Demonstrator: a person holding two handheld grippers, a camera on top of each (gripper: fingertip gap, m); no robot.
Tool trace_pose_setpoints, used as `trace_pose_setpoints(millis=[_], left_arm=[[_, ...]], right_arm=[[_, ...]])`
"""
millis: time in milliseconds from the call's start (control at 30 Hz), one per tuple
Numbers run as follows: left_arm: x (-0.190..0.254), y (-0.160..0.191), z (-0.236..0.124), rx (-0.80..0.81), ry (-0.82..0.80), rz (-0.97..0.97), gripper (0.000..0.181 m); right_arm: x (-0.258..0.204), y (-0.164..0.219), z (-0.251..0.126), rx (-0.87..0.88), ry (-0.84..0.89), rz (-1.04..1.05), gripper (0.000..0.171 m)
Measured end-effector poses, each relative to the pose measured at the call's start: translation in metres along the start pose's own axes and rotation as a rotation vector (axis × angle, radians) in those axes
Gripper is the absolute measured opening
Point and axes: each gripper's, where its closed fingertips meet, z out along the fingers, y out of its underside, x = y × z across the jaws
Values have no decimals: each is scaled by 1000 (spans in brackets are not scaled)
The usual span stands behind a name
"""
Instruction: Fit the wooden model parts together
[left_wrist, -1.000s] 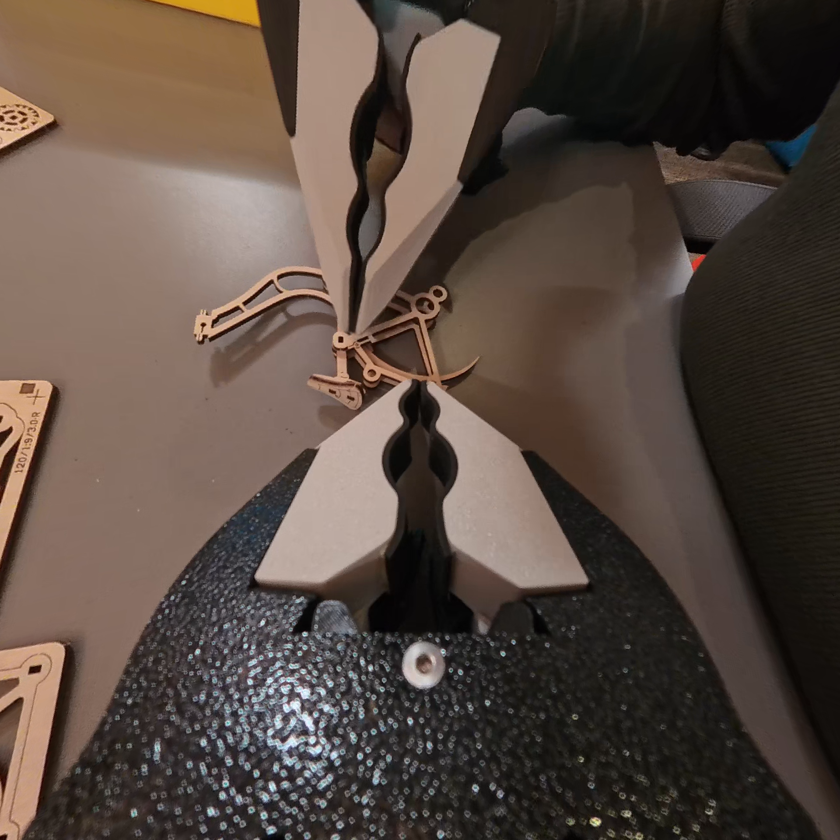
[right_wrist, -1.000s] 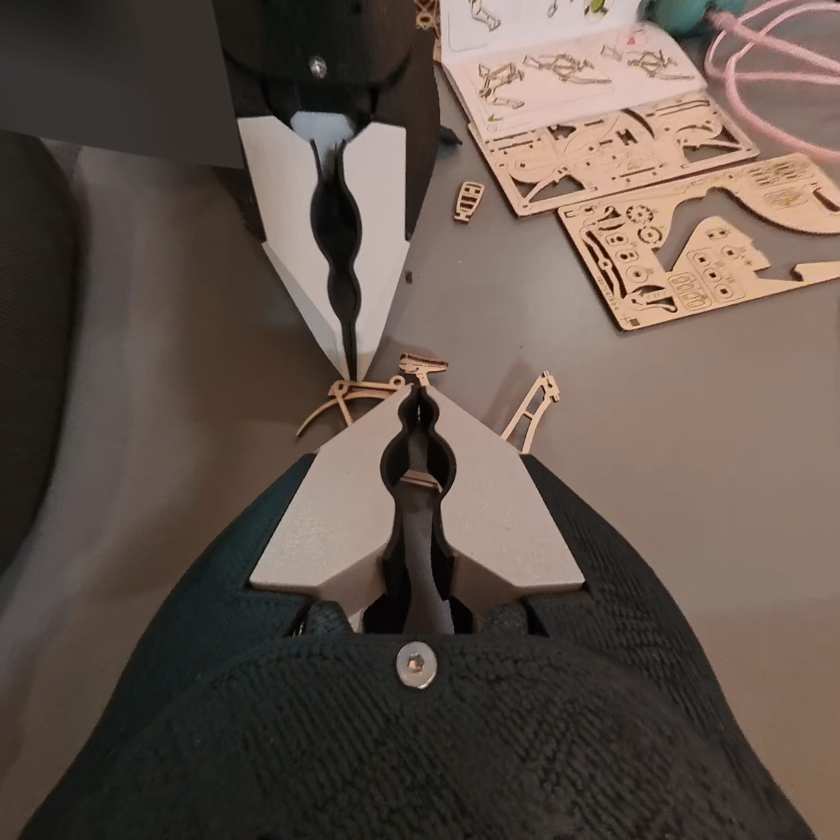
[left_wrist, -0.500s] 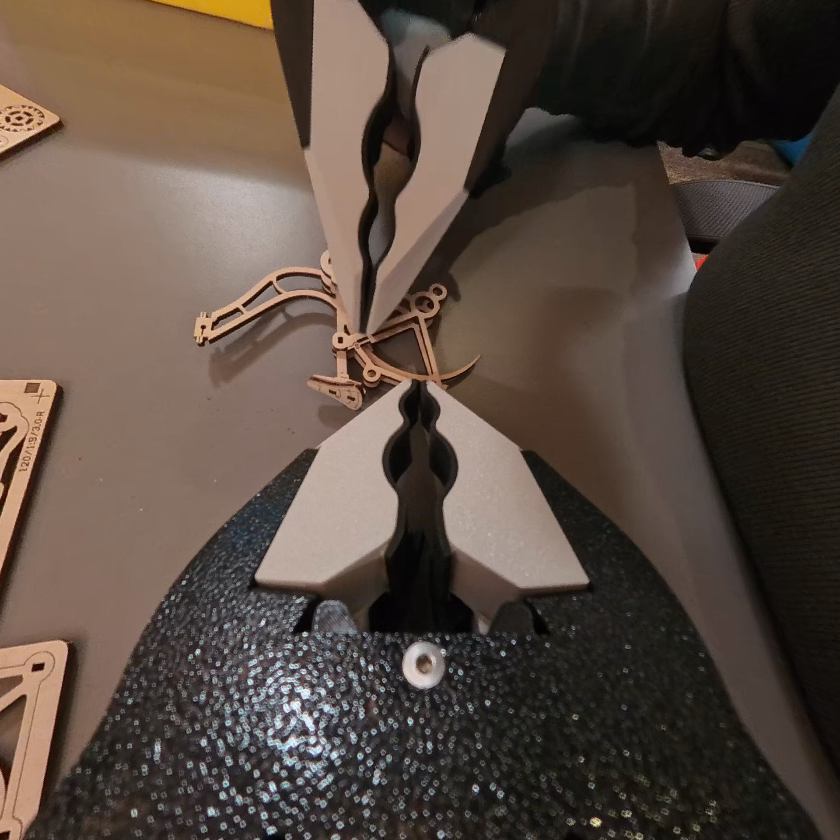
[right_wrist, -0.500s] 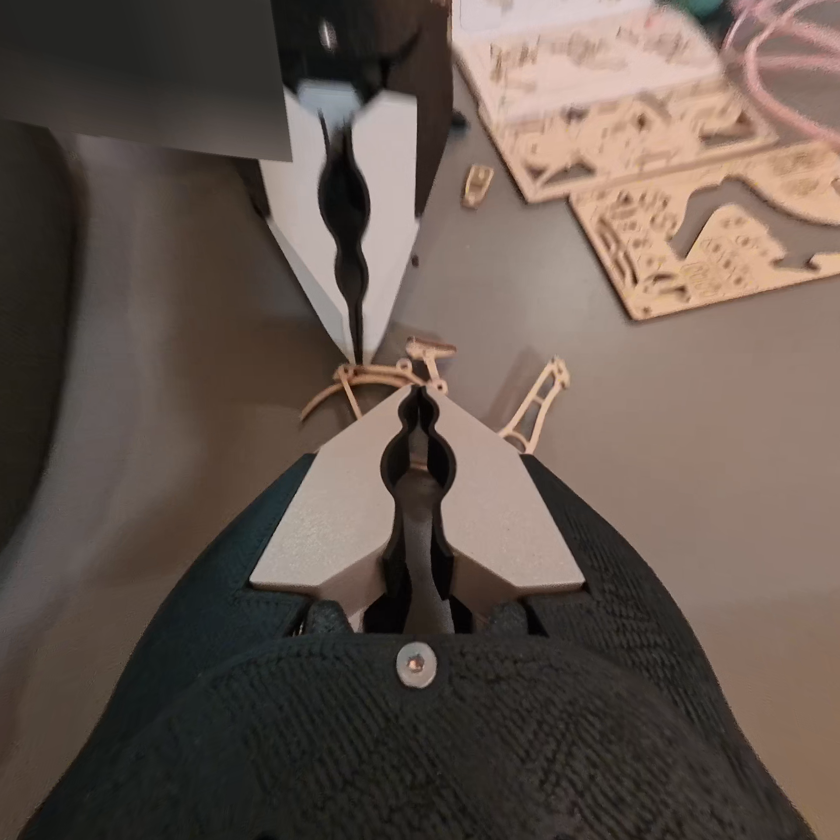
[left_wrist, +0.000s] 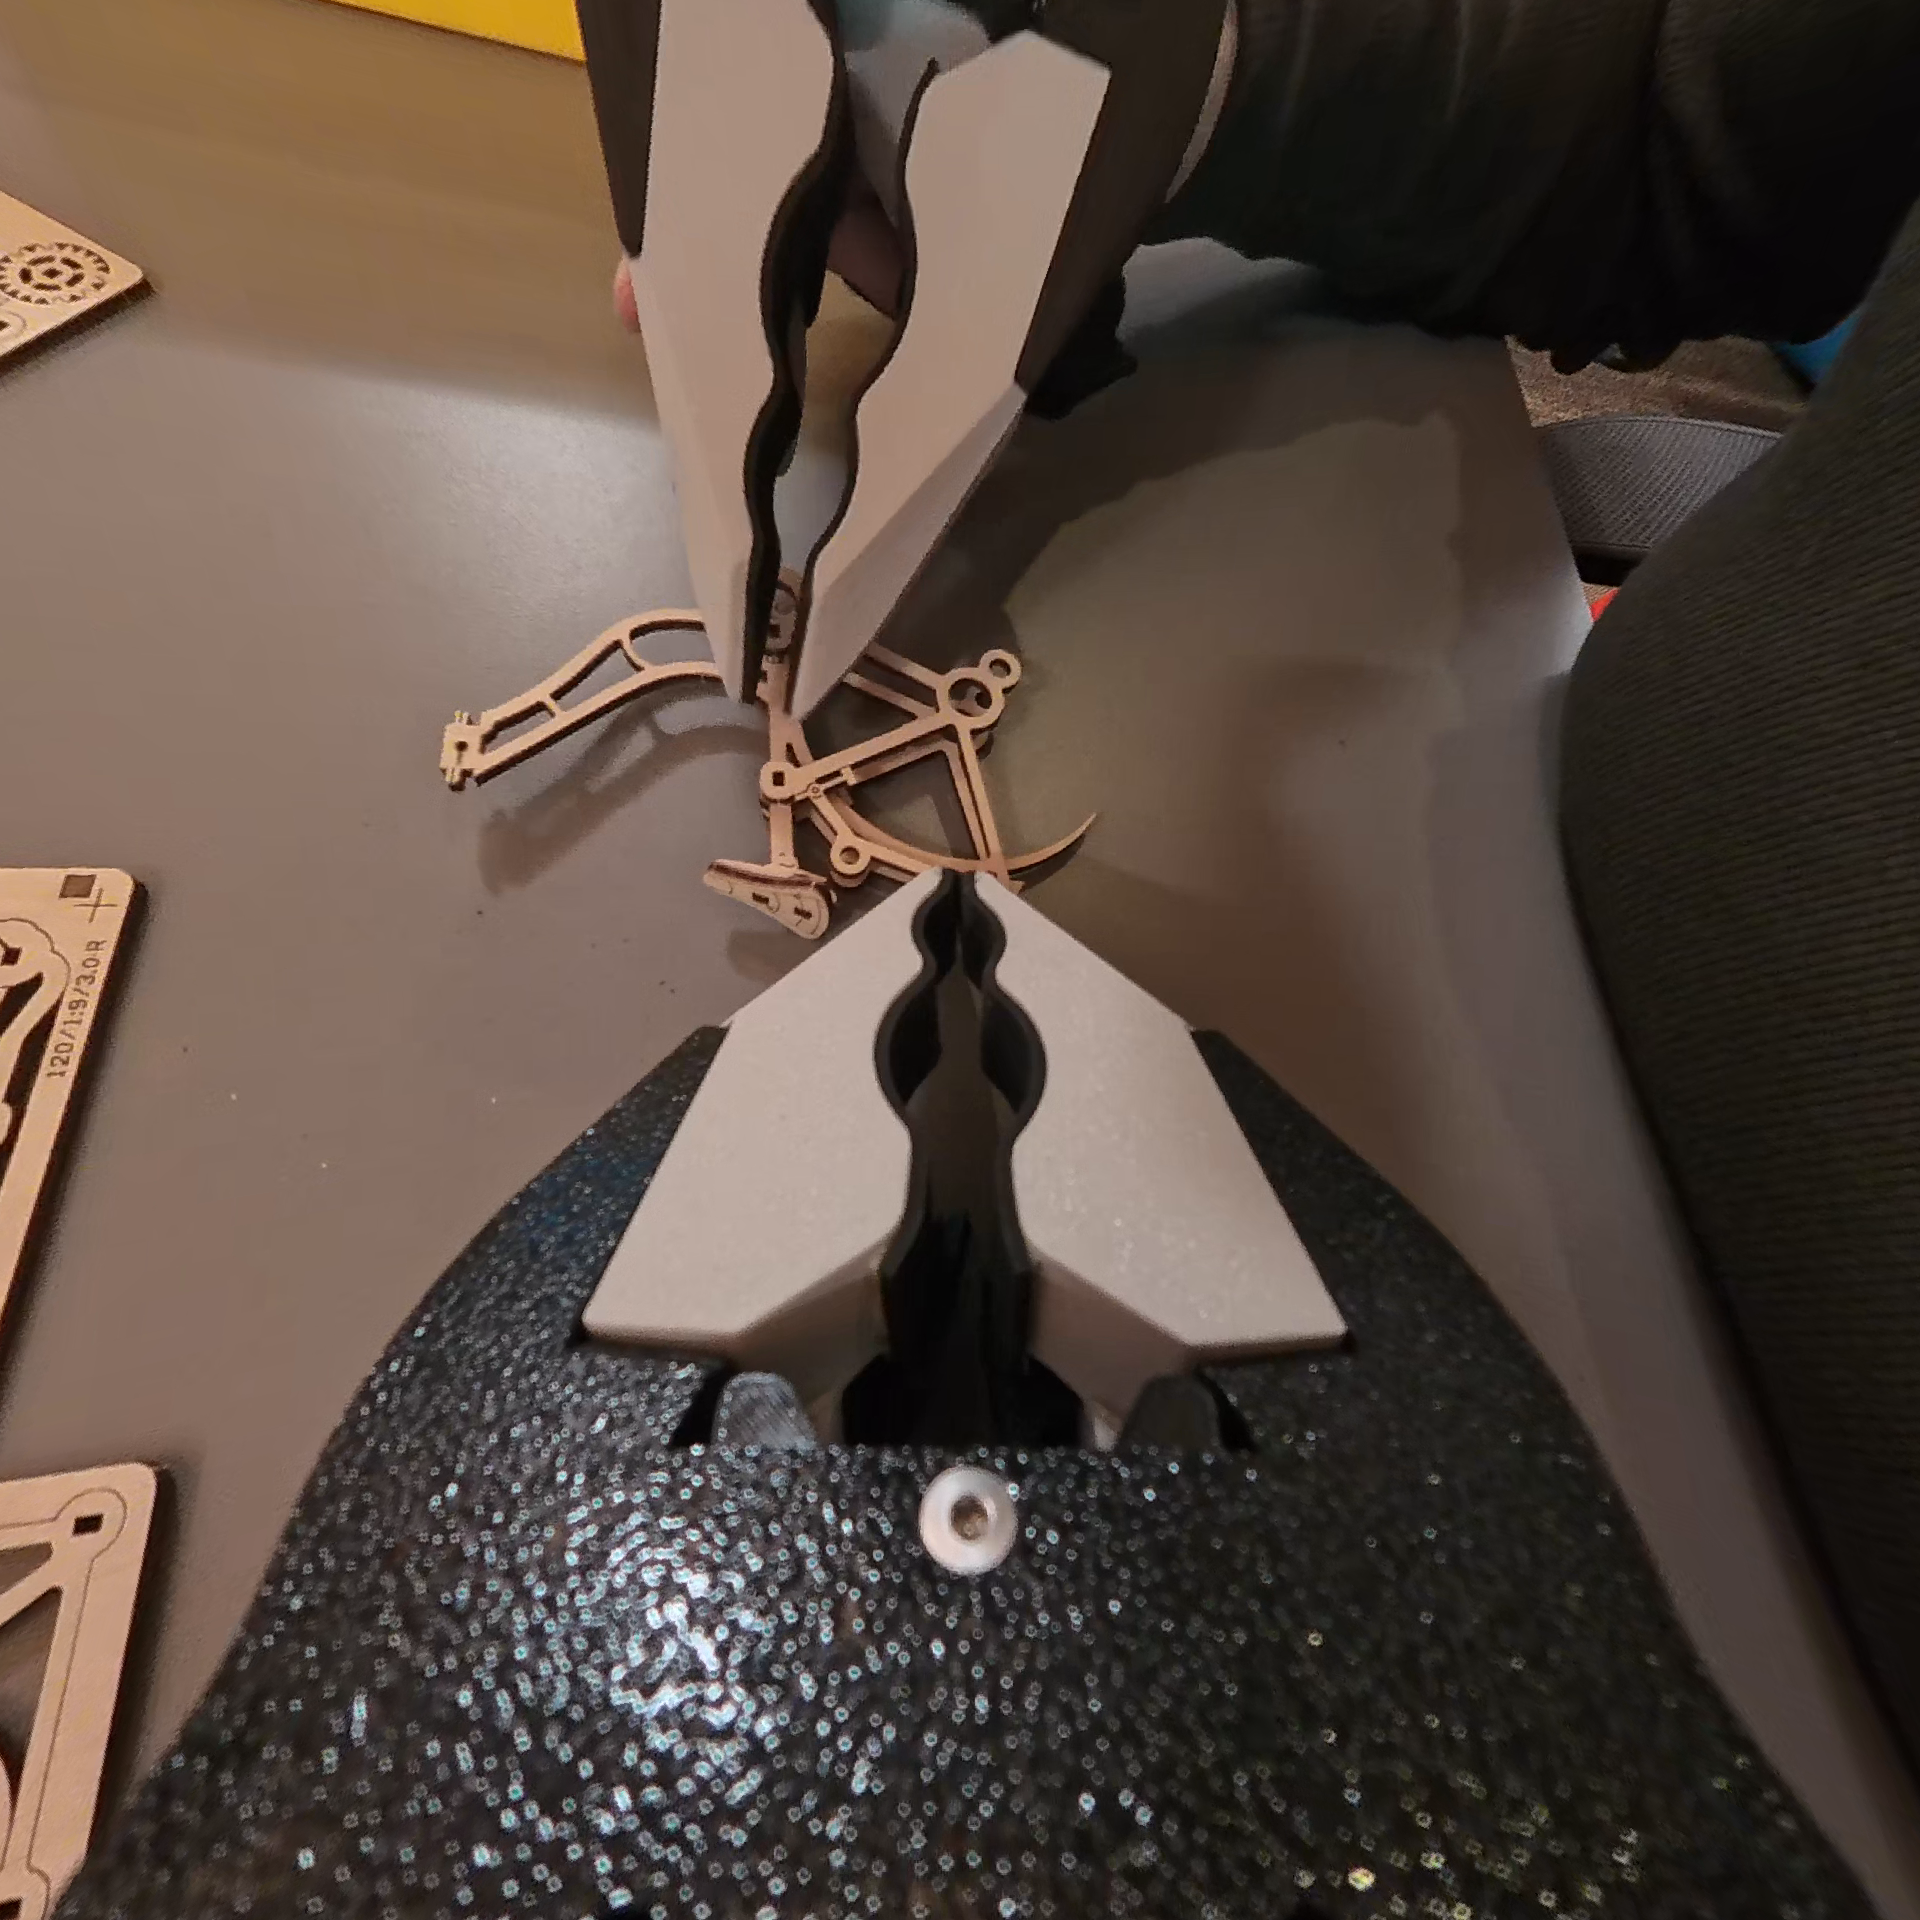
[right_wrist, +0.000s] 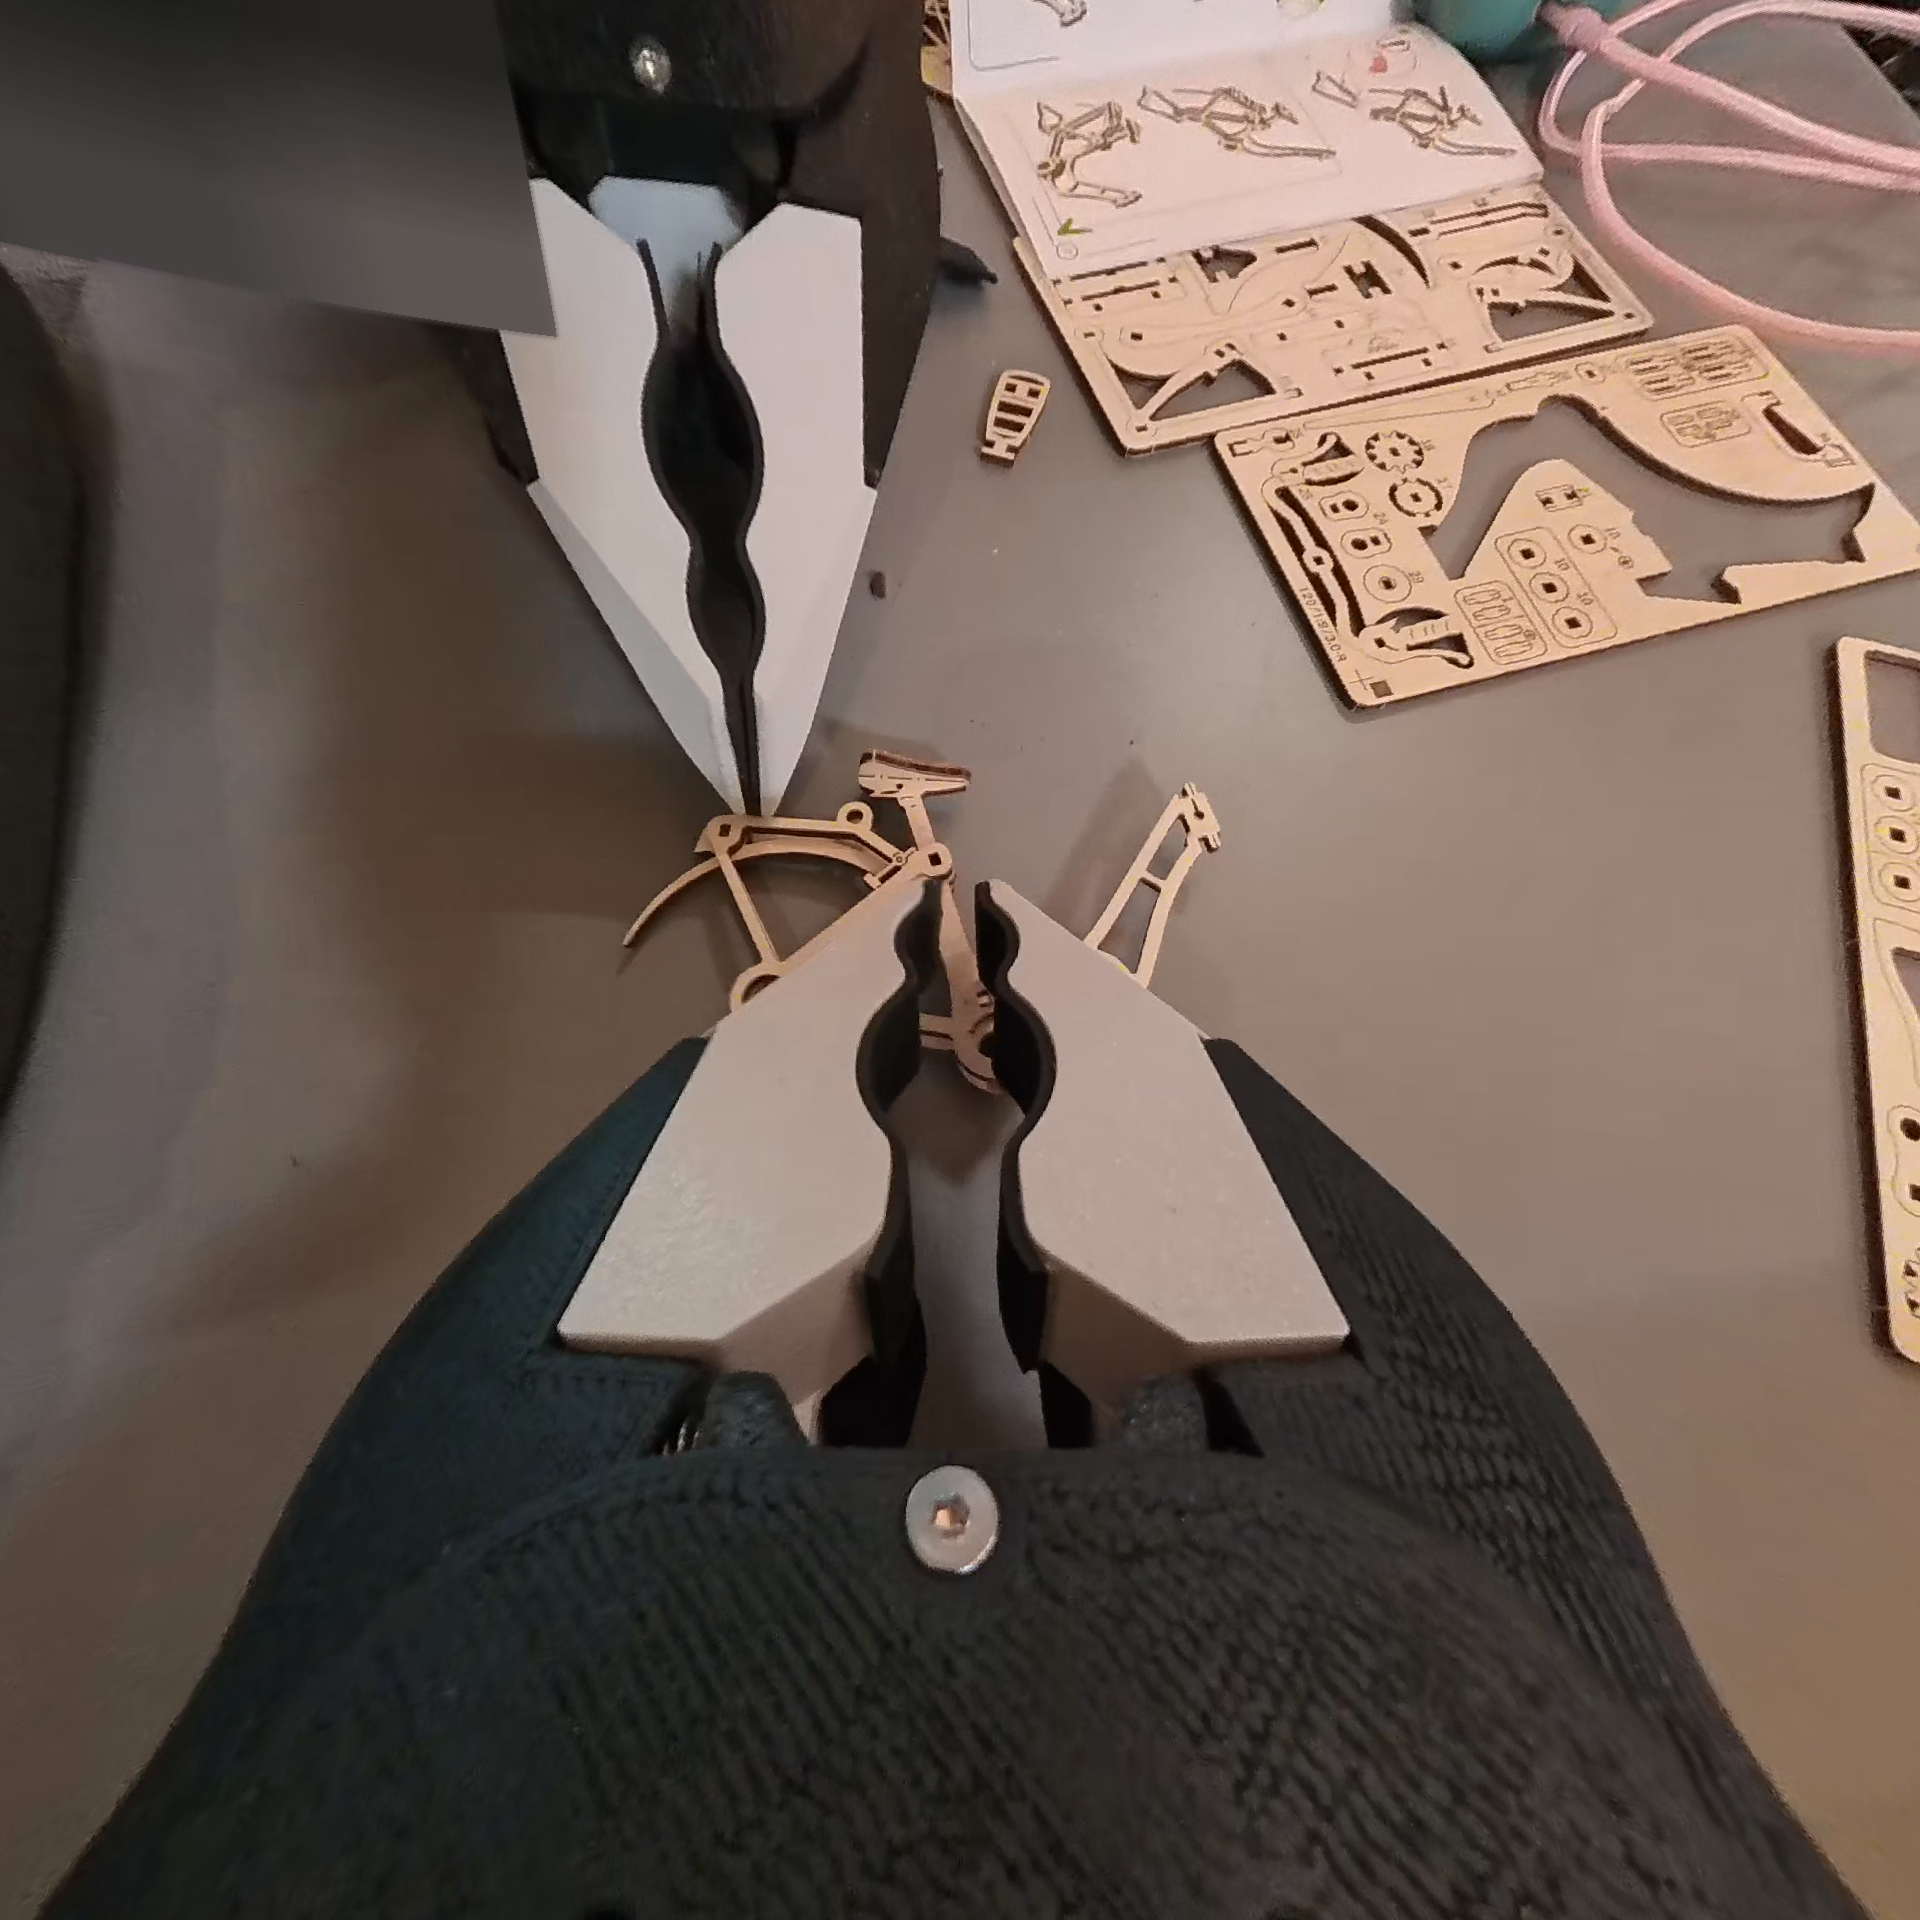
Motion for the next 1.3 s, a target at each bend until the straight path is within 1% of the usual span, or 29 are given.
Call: trace_pose_setpoints(millis=[33,133,233,300,367,500,600,667,767,867,967,1033,1167,1233,1300], left_arm=[[0,0,0,2,-5,3,0],[1,-2,-1,11,-1,8,0],[9,-10,-4,60,53,-11,0],[14,-18,-11,110,85,23,0],[10,-28,-22,193,40,88,0],[-18,-41,-46,352,-189,232,0],[-32,-42,-54,393,-319,333,0],[-35,-41,-52,381,-352,374,0],[-35,-39,-47,355,-354,407,0],[-30,-41,-47,364,-355,446,0],[-23,-44,-51,401,-343,485,0],[-15,-46,-53,428,-314,513,0],[-6,-46,-54,439,-289,586,0],[-4,-46,-55,443,-299,612,0],[-2,-46,-56,453,-285,612,0]], right_arm=[[-1,-2,-1,11,-10,6,4],[0,-6,-6,46,-24,33,6],[3,-9,-11,72,-14,38,9],[8,-13,-16,103,18,38,15],[18,-19,-24,156,82,21,21],[42,-27,-39,270,296,-95,34],[52,-27,-43,321,439,-194,38],[52,-30,-44,346,481,-236,39],[49,-37,-52,363,551,-320,39],[46,-36,-54,330,612,-412,39],[28,-33,-46,290,573,-494,39],[7,-31,-37,262,506,-529,35],[-34,-28,-25,218,423,-515,31],[-50,-27,-21,188,416,-512,28],[-59,-18,-16,114,433,-505,20]])
